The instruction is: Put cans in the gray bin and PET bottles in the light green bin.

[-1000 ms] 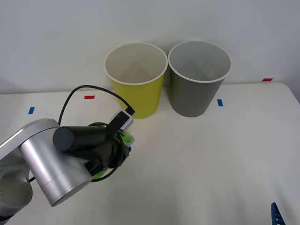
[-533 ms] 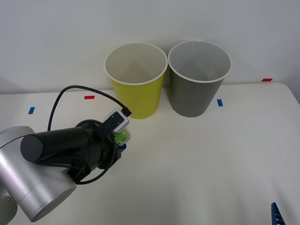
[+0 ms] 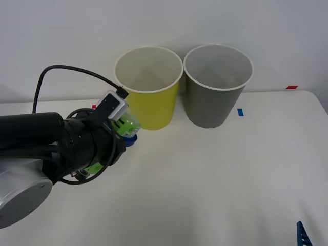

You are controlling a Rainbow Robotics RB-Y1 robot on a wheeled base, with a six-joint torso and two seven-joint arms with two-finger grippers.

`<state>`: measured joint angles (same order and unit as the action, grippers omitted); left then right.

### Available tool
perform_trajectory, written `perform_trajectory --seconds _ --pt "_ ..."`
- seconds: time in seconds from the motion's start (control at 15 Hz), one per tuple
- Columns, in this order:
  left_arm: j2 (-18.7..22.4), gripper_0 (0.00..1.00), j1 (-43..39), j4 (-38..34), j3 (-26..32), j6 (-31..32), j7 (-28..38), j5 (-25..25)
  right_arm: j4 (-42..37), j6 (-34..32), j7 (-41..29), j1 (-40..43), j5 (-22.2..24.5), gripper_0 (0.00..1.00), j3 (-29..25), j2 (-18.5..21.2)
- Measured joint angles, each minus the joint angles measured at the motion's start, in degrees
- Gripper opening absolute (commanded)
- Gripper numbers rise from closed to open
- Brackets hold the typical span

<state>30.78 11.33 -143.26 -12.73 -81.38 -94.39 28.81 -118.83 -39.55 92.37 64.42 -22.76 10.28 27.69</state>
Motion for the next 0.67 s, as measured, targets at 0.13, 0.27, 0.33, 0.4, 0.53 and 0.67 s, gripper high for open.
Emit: perform_trajectory --seconds 0.13,0.27,0.33,0.4,0.53,0.67 --pt "-1.0 0.00 0.0 -1.5 5.9 0.0 -3.6 3.5 0.0 0.0 0.0 0.0 0.0 1.00 0.0 0.0" --pt "-2.4 0.00 0.0 -3.7 11.4 0.2 -4.8 7.0 0.0 0.0 0.0 0.0 0.0 1.00 0.0 0.0" --pt "-3.1 0.00 0.0 -5.2 13.9 0.8 -5.1 8.0 0.0 0.0 0.0 0.0 0.0 1.00 0.0 0.0" --pt "-3.9 0.00 0.1 -6.4 15.9 1.7 -5.2 8.6 0.0 0.0 0.0 0.0 0.0 1.00 0.0 0.0" --pt "-5.1 0.00 0.5 -6.7 19.3 4.2 -5.2 11.1 0.0 0.0 0.0 0.0 0.0 1.00 0.0 0.0" --pt "-5.6 0.00 2.7 -6.8 21.0 4.5 -5.0 12.6 0.0 0.0 0.0 0.0 0.0 1.00 0.0 0.0"
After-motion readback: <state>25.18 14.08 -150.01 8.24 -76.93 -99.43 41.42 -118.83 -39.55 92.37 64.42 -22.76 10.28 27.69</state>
